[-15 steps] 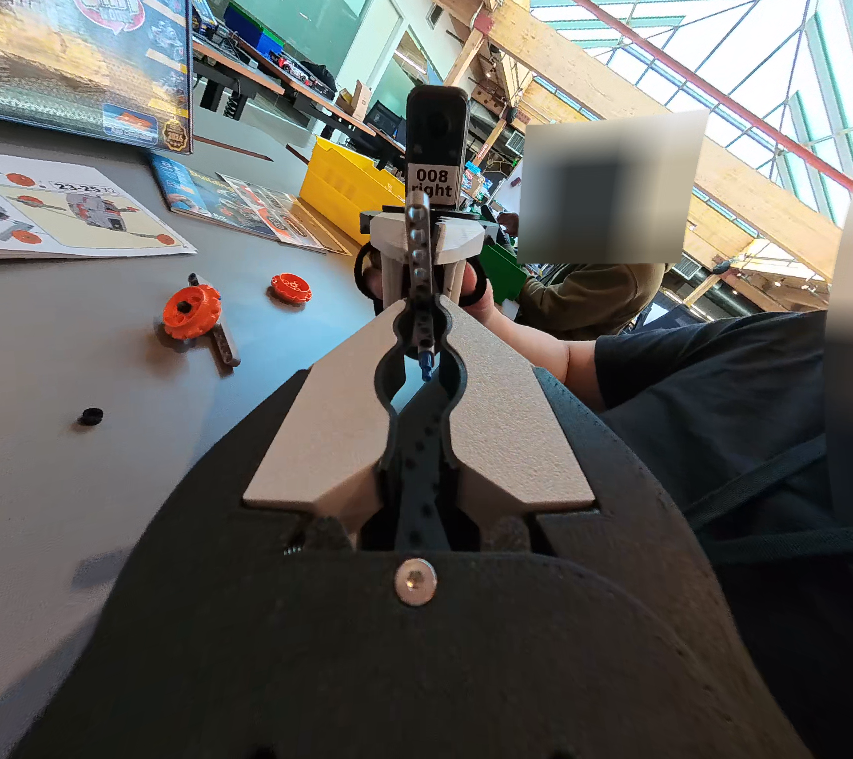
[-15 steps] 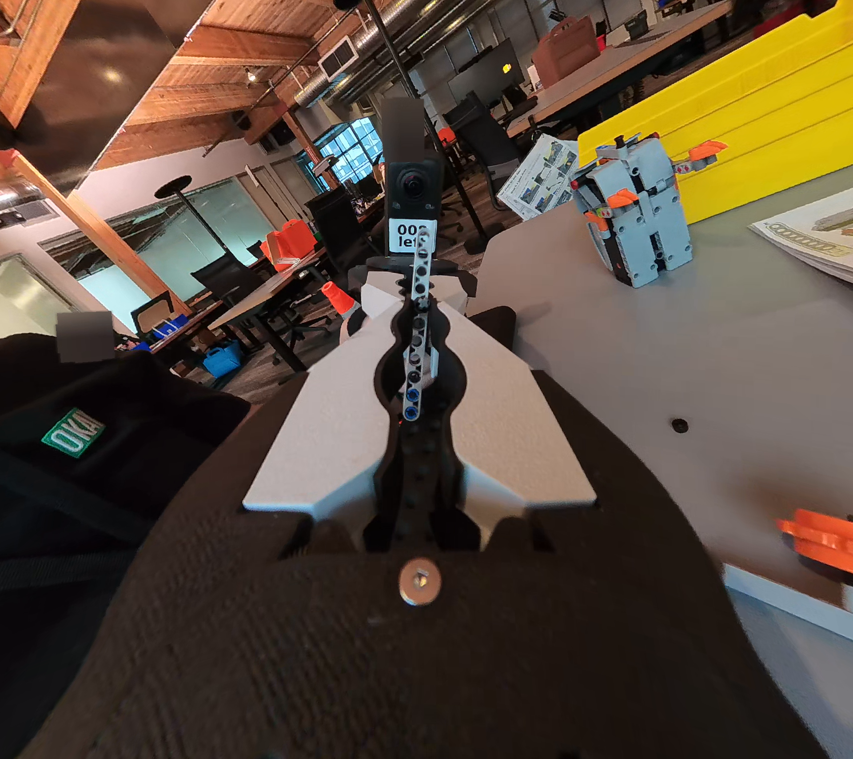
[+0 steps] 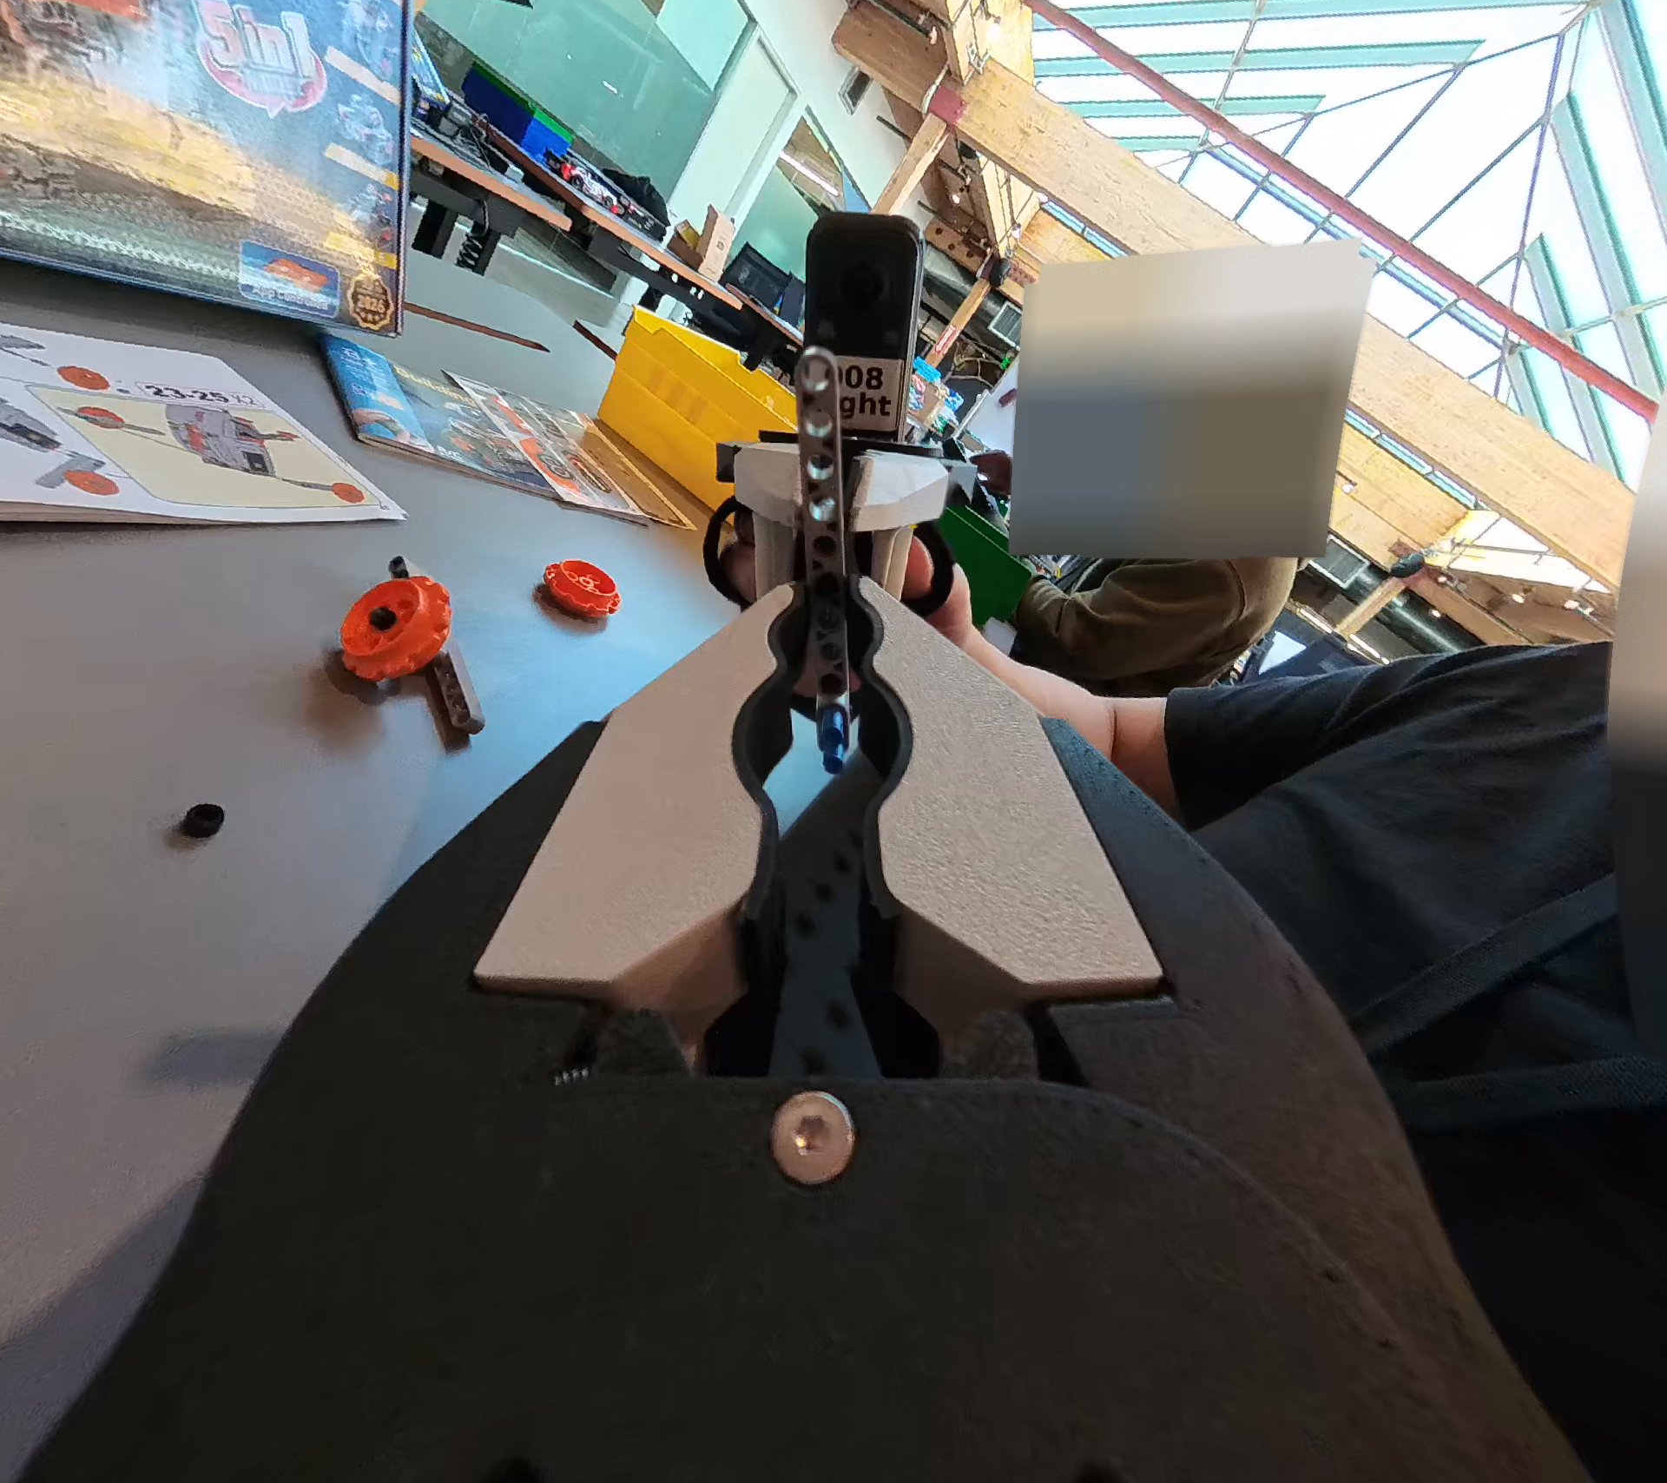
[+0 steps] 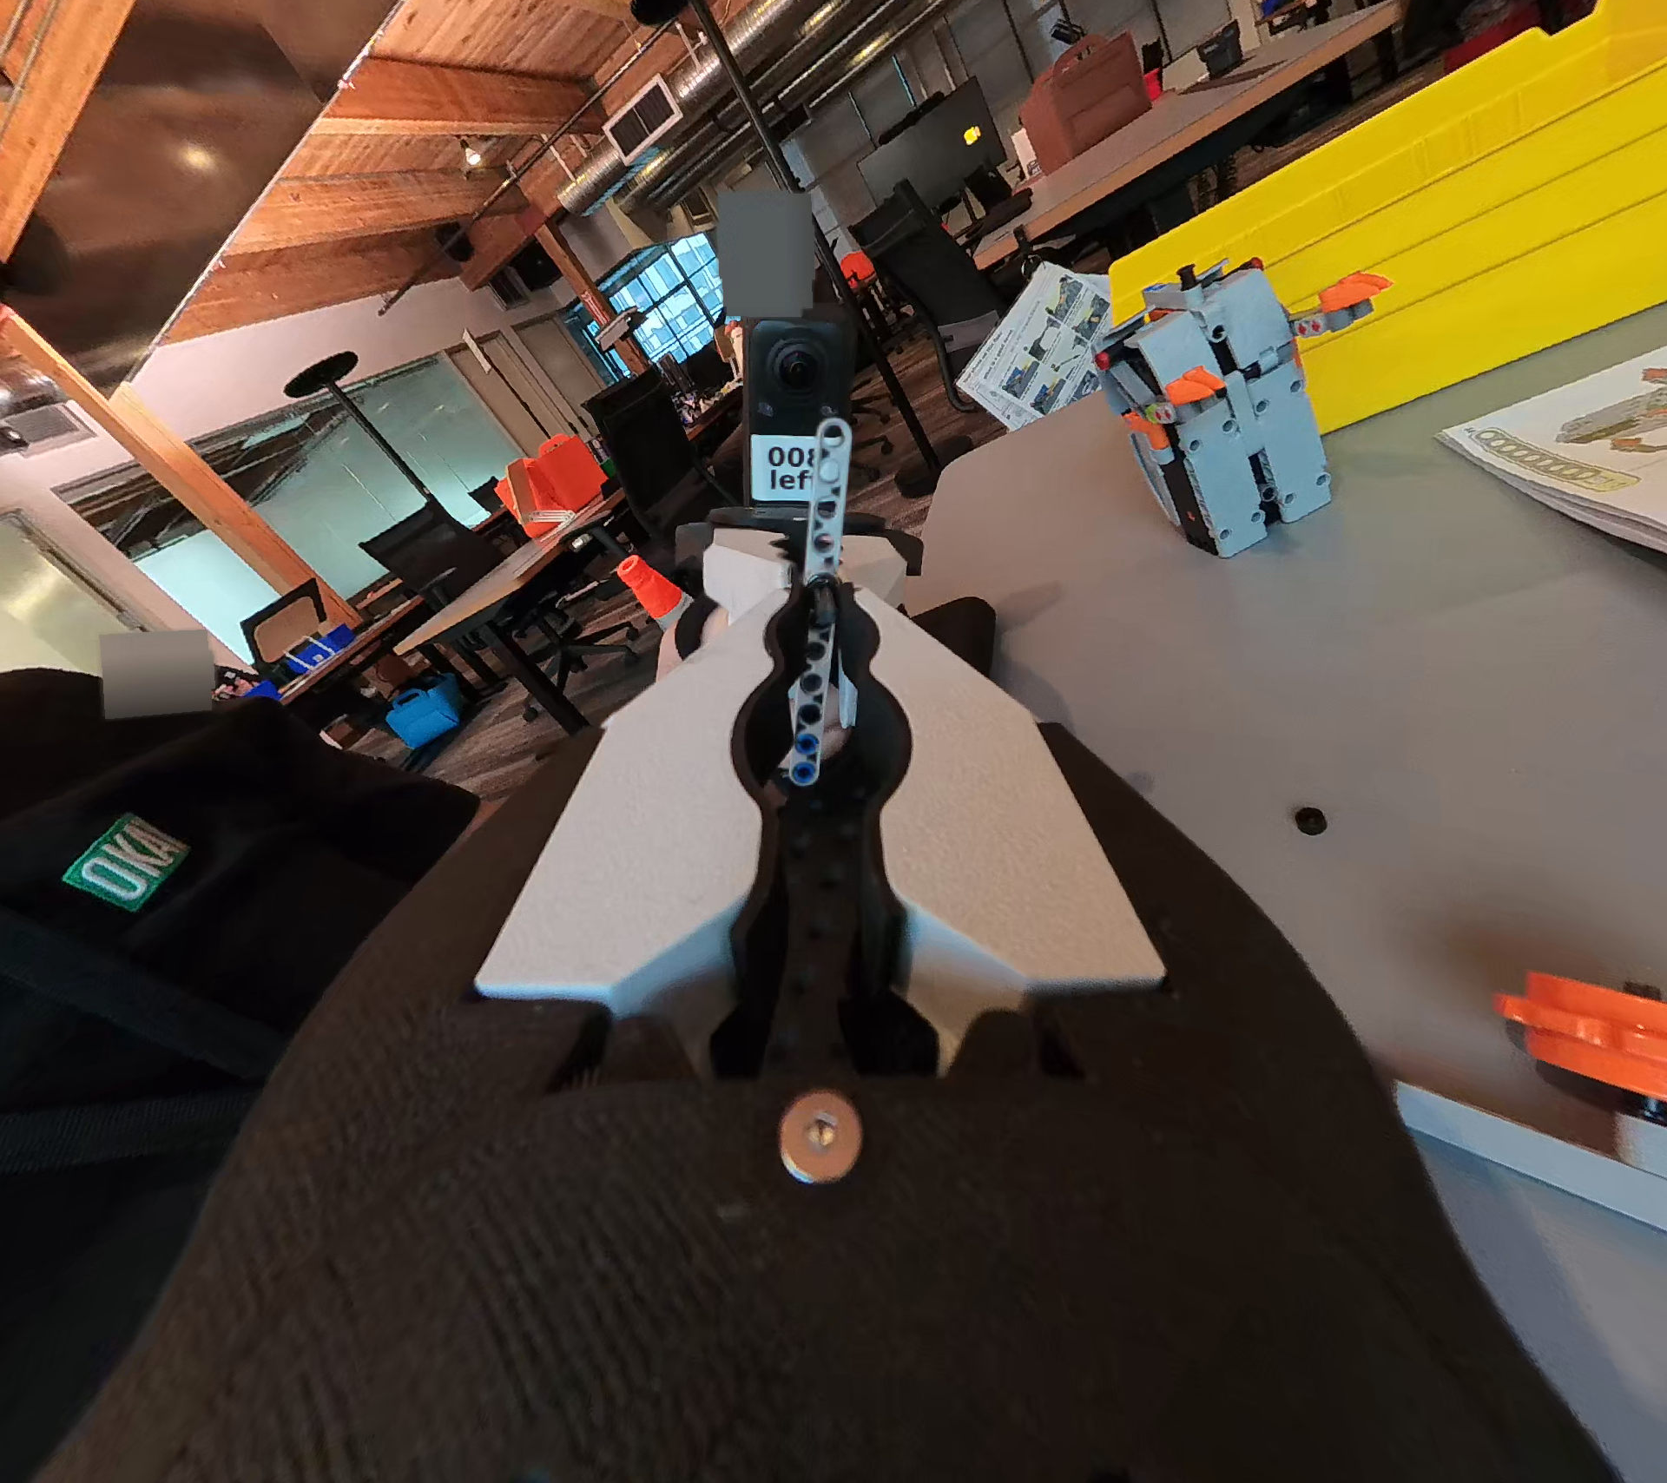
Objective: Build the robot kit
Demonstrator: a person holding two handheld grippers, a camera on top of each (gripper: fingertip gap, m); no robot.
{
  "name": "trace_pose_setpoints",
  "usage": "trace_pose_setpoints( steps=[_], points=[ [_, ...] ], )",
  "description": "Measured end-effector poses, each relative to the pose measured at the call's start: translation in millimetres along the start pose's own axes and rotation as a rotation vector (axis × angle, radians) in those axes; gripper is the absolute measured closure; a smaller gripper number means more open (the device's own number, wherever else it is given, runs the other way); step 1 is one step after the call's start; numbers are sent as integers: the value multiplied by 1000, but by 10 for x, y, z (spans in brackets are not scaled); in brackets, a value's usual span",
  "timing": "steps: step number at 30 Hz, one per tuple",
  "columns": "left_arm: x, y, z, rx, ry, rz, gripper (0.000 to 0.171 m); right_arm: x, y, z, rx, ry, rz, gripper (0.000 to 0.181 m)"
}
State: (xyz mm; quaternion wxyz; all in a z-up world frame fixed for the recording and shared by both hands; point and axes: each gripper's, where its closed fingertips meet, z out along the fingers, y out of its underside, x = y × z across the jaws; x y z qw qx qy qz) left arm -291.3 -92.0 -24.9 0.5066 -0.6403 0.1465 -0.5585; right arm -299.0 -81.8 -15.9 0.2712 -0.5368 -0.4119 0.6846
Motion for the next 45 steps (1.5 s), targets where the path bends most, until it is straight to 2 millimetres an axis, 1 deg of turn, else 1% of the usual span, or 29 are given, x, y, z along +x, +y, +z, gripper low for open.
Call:
trace_pose_setpoints(
  steps=[2,3,4,5,6,9,10,12,14,15,18,19,20,21,22,24,25,26,27,29,31,32,35,39,43,45],
  points=[
    [-48,-8,-2,9,-26,9,164,22,51,23,-17,6,5,177],
    [-74,-8,3,13,-40,14,158,25,90,41,-33,6,2,177],
    [-84,-6,9,18,-42,15,158,33,109,52,-39,11,-2,176],
    [-72,-10,12,26,-30,10,164,43,98,50,-30,14,0,177],
    [-61,-15,12,32,-16,-2,166,40,101,48,-31,4,7,177],
    [-71,2,3,20,-4,-32,166,54,120,33,-47,-5,-4,176],
    [-71,-6,-9,26,-1,-38,166,54,96,9,-46,-10,-14,174],
    [-54,-33,-55,41,17,-57,166,83,-45,-104,-11,5,-58,172],
    [-61,-44,-120,44,18,-72,166,162,-232,-297,32,49,-121,172],
    [-70,-43,-152,43,13,-72,166,240,-319,-418,43,94,-160,172],
    [-61,-3,-219,14,16,-87,166,548,-545,-891,24,304,-319,172],
    [-53,27,-227,-4,20,-94,166,712,-569,-1095,-29,419,-381,173],
    [-51,66,-229,-26,20,-97,166,935,-552,-1345,-116,576,-428,173],
    [-58,110,-229,-49,14,-97,166,1129,-475,-1597,-230,704,-454,172],
    [-74,155,-228,-70,4,-95,166,1237,-349,-1784,-338,758,-445,170],
    [-103,201,-224,-91,-2,-105,166,1335,-101,-2025,-449,783,-339,157],
    [-107,196,-220,-89,6,-117,166,1333,16,-2081,-479,766,-281,151],
    [-113,189,-216,-87,12,-131,166,1311,127,-2102,-504,738,-235,145],
    [-116,182,-208,-88,19,-145,166,1284,240,-2107,-535,708,-207,142],
    [-126,178,-178,-99,23,-161,166,1268,431,-2100,-599,671,-209,140],
    [-165,180,-141,-115,5,-161,166,1269,562,-2092,-664,653,-227,132],
    [-180,173,-124,-117,1,-165,166,1294,576,-2094,-681,665,-242,130],
    [-208,140,-80,-108,12,-189,166,1280,575,-1957,-650,624,-230,130],
    [-240,166,-16,-118,11,-212,166,1322,667,-1967,-711,653,-236,128],
    [-226,228,49,-141,19,-225,166,1352,722,-1977,-726,665,-190,129],
    [-219,245,65,-148,23,-227,166,1331,713,-1974,-705,649,-155,130]
  ],
)
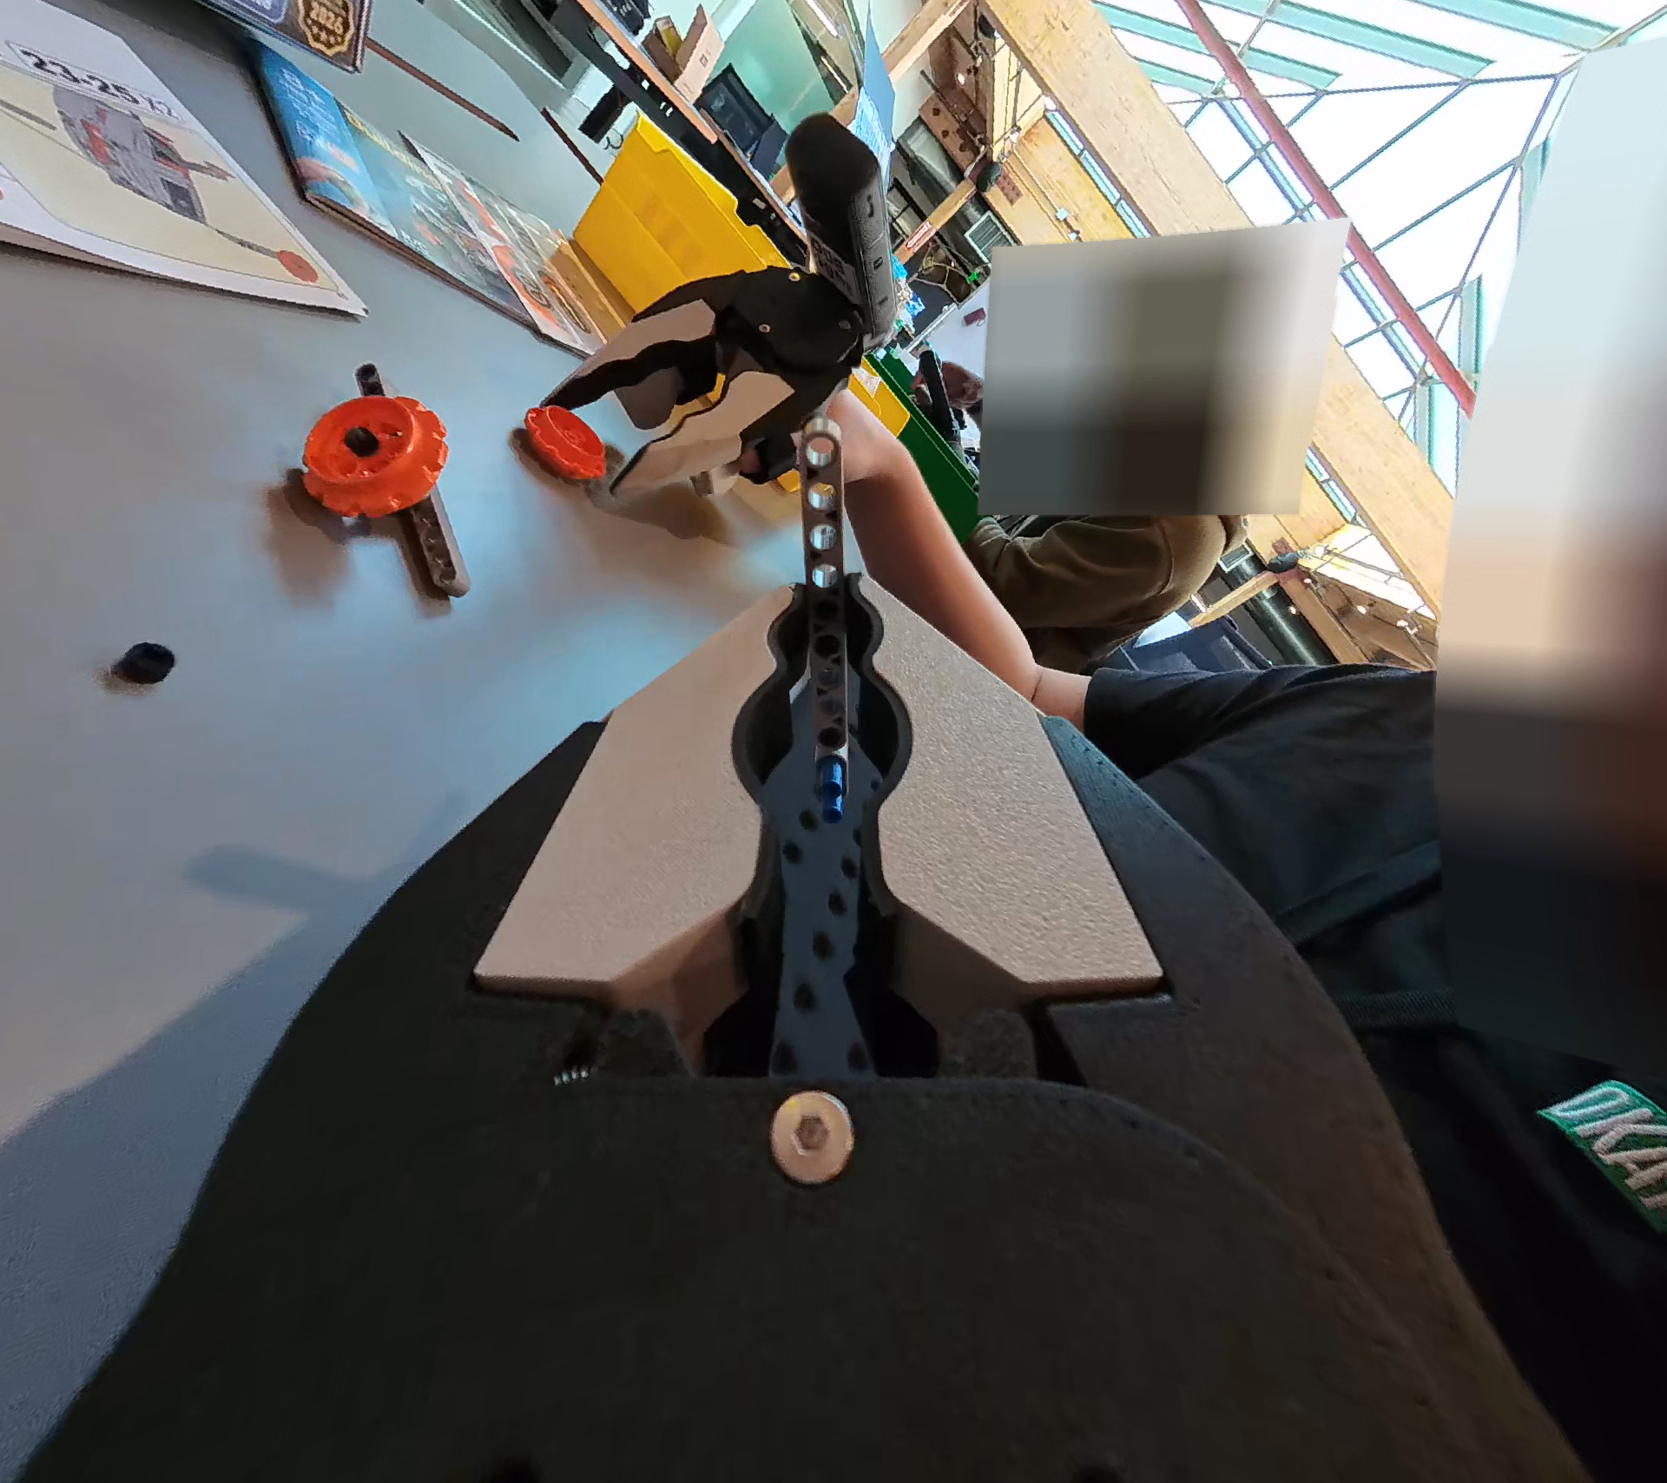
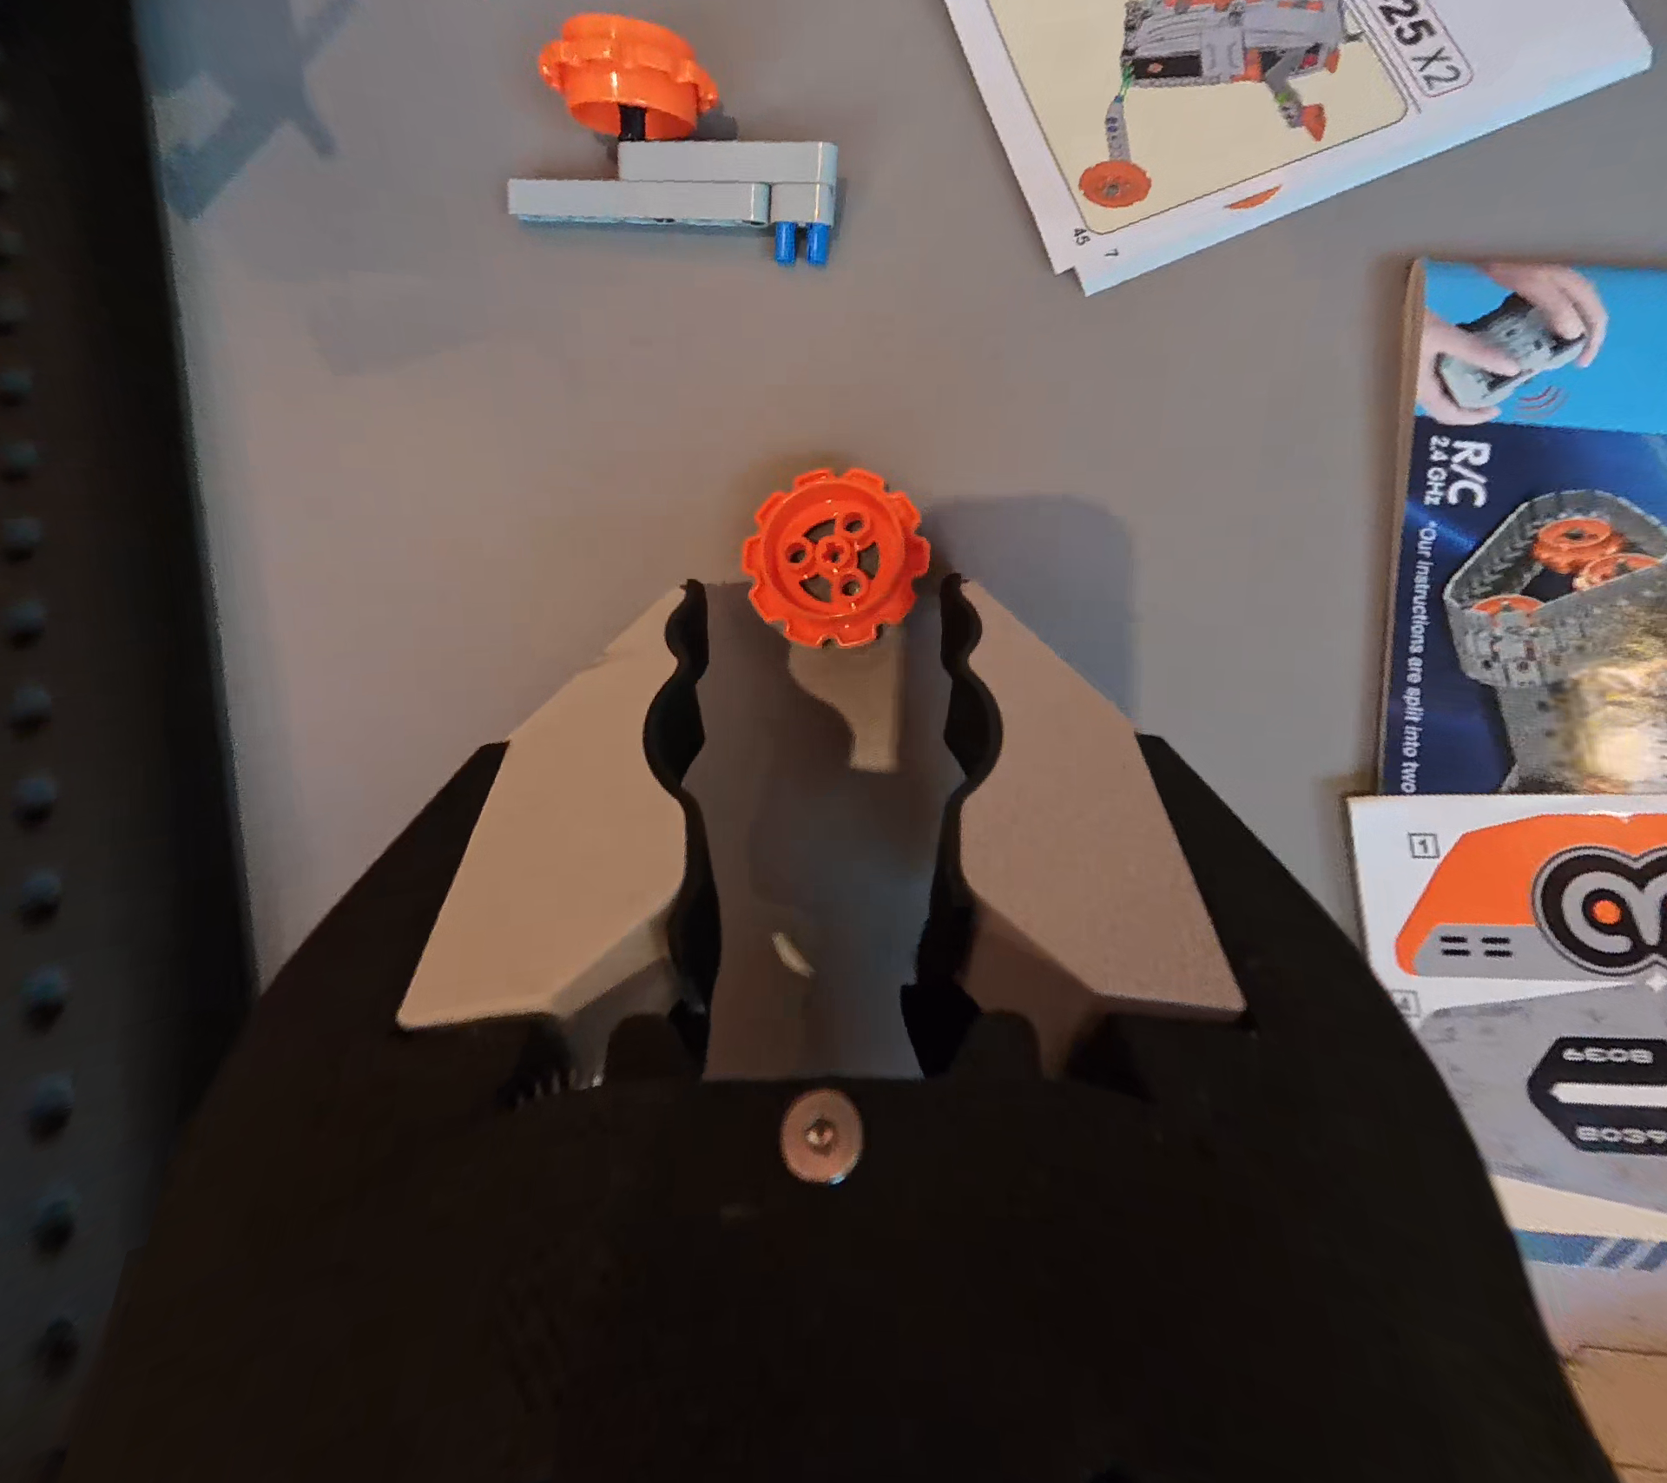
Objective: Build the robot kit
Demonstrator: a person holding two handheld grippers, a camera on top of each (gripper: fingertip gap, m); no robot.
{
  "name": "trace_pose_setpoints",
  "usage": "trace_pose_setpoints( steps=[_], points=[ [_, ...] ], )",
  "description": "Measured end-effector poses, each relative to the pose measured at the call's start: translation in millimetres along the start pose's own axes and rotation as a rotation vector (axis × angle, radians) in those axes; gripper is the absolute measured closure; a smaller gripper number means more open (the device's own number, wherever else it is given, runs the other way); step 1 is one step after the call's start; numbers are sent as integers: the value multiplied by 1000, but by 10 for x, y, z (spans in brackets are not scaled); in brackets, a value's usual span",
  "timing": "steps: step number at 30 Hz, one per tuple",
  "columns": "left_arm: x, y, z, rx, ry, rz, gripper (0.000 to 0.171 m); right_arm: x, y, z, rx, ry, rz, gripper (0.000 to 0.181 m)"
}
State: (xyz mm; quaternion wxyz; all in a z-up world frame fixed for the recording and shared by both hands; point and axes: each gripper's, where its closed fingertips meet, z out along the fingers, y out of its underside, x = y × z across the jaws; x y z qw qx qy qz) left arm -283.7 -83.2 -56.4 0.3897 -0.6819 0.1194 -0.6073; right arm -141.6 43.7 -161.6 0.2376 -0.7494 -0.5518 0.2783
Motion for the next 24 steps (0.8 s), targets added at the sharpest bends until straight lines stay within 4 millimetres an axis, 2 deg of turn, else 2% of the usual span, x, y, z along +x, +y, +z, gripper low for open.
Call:
trace_pose_setpoints(
  steps=[7,12,16,20,24],
  points=[
    [33,10,-9,5,23,9,166,-13,-36,-28,78,-100,104,132],
    [132,-39,-17,49,104,3,167,23,-81,0,128,-125,110,138],
    [145,-47,37,41,130,-5,166,46,-81,7,111,-85,49,146],
    [131,-51,116,15,140,11,166,164,-127,-40,96,89,-113,146],
    [94,-67,155,2,154,6,166,370,-187,-164,29,472,-493,146]
  ],
)
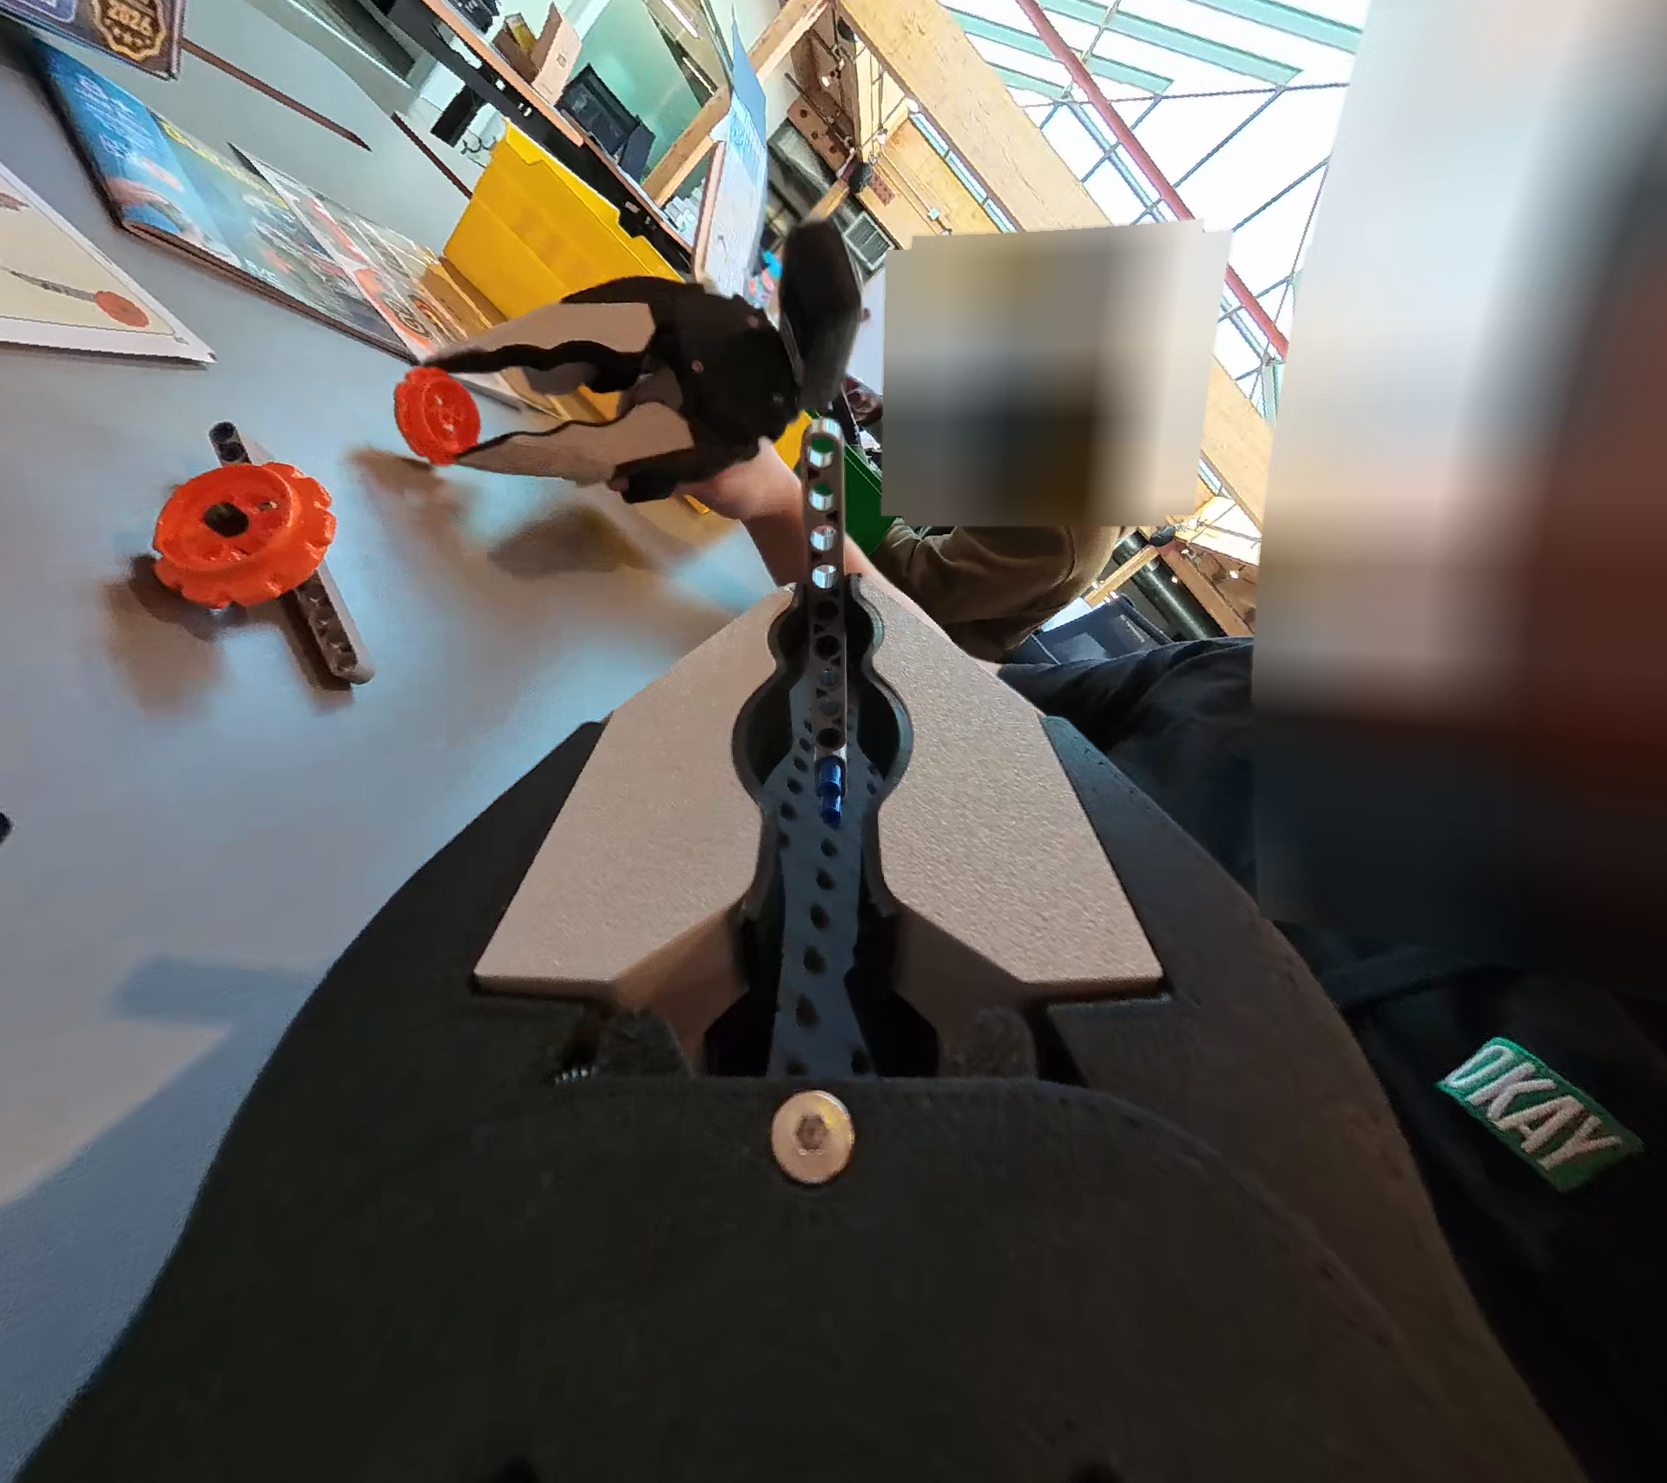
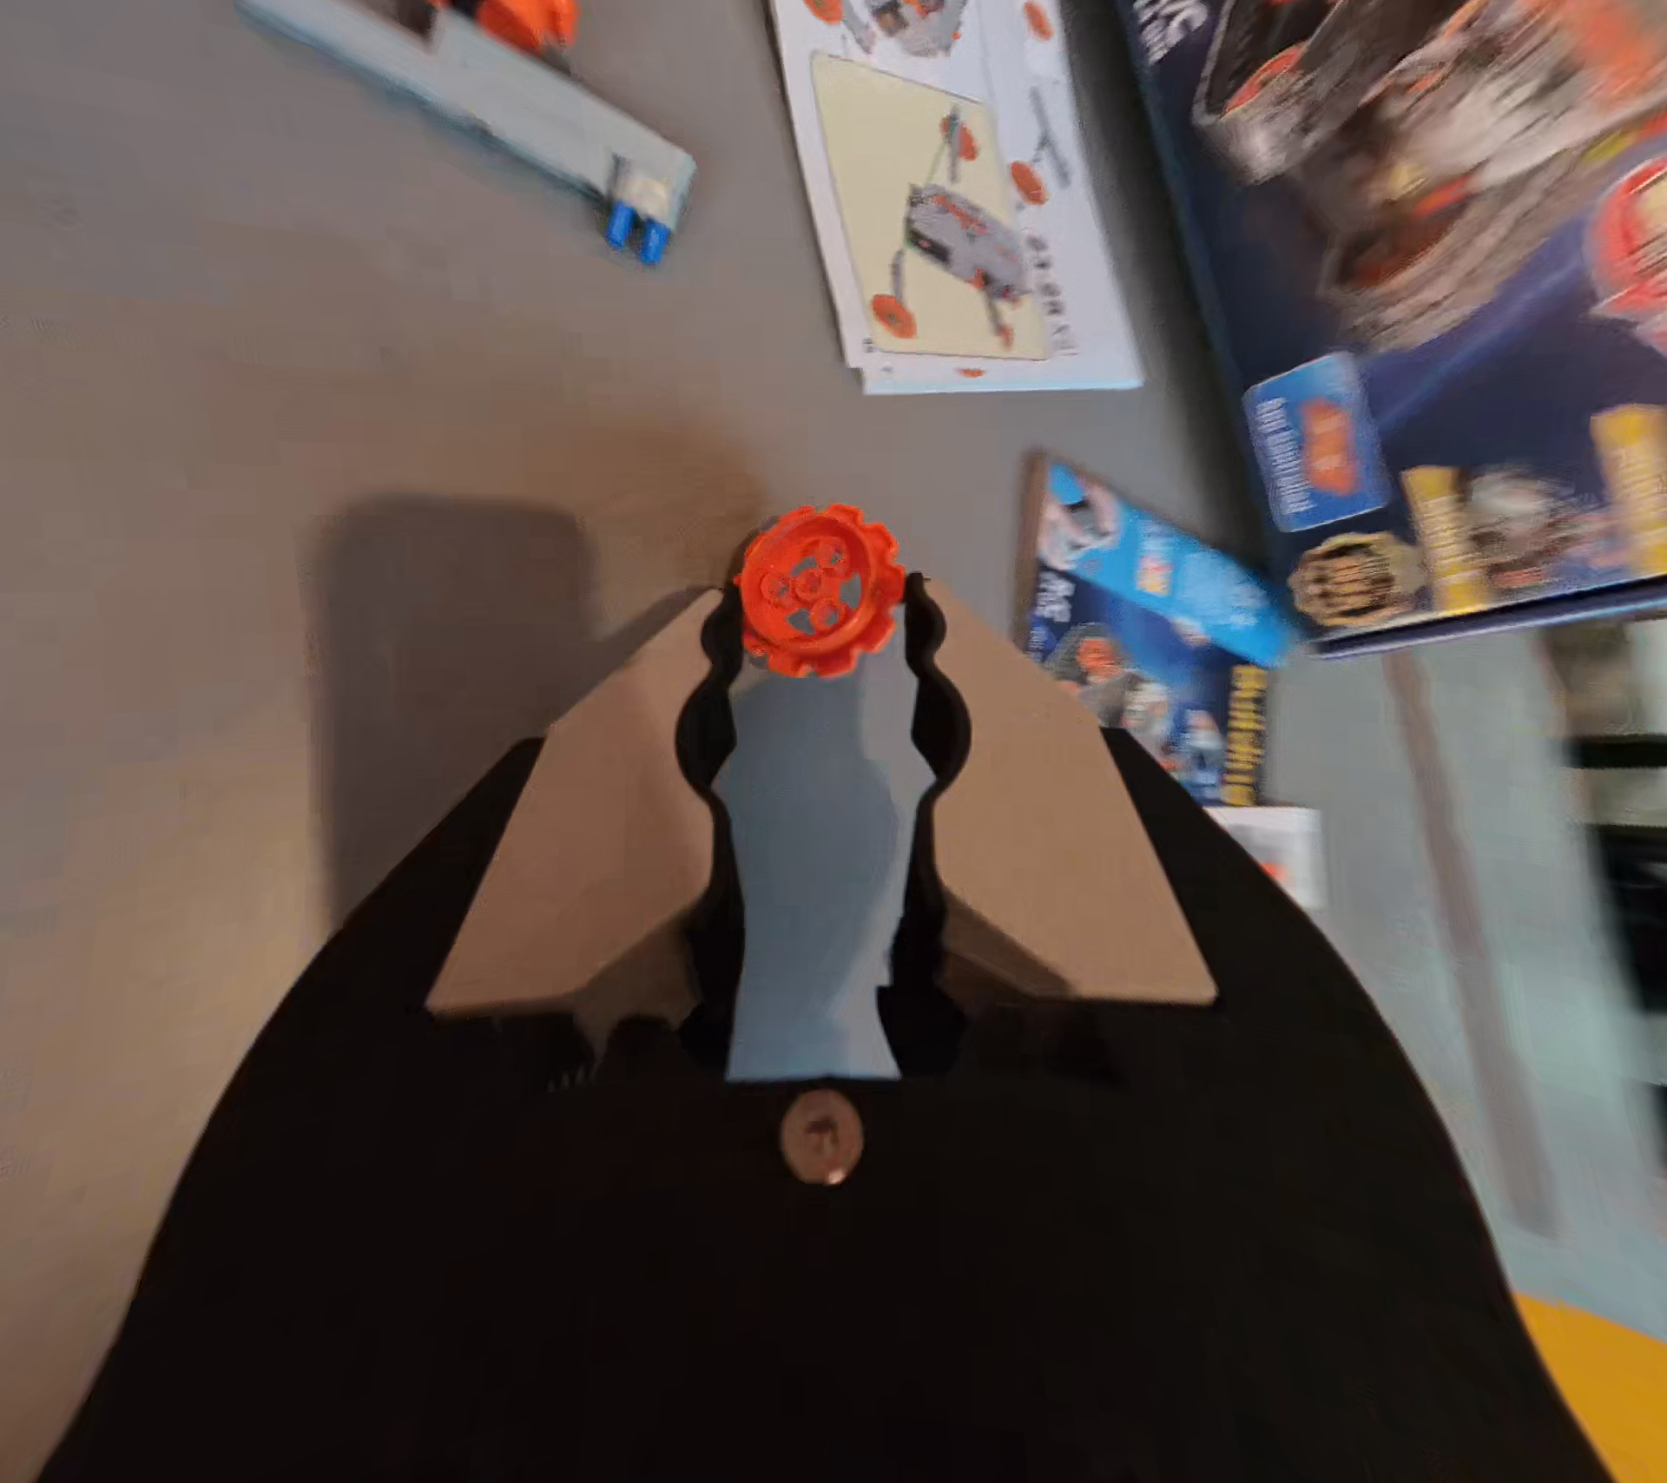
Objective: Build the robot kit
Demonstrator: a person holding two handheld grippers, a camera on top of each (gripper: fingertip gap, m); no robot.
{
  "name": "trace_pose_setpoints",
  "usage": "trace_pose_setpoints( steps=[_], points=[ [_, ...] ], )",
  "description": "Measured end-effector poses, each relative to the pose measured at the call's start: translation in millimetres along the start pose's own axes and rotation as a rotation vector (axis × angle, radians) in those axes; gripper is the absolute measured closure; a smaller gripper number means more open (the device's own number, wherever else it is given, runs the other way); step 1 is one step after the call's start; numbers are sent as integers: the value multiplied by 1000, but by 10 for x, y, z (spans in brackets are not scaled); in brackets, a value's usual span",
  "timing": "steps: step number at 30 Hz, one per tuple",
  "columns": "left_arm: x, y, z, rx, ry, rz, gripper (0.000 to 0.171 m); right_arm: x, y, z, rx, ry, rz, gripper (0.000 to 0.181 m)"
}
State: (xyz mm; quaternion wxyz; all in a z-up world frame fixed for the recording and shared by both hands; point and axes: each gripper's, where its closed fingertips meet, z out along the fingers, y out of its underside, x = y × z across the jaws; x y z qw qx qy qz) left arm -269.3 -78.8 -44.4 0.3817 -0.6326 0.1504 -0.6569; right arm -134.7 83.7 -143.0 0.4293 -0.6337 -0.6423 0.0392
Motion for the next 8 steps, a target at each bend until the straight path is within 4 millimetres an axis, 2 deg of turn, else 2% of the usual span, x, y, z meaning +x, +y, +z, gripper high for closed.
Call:
trace_pose_setpoints(
  steps=[4,6,8],
  points=[
    [-4,-19,-10,-1,12,-7,166,-34,-3,-45,-18,243,-384,146],
    [-7,-22,-12,3,23,-14,166,-73,-29,-61,7,265,-428,146],
    [-17,-21,-3,4,38,-33,166,-87,-48,-48,35,226,-356,146]
  ],
)
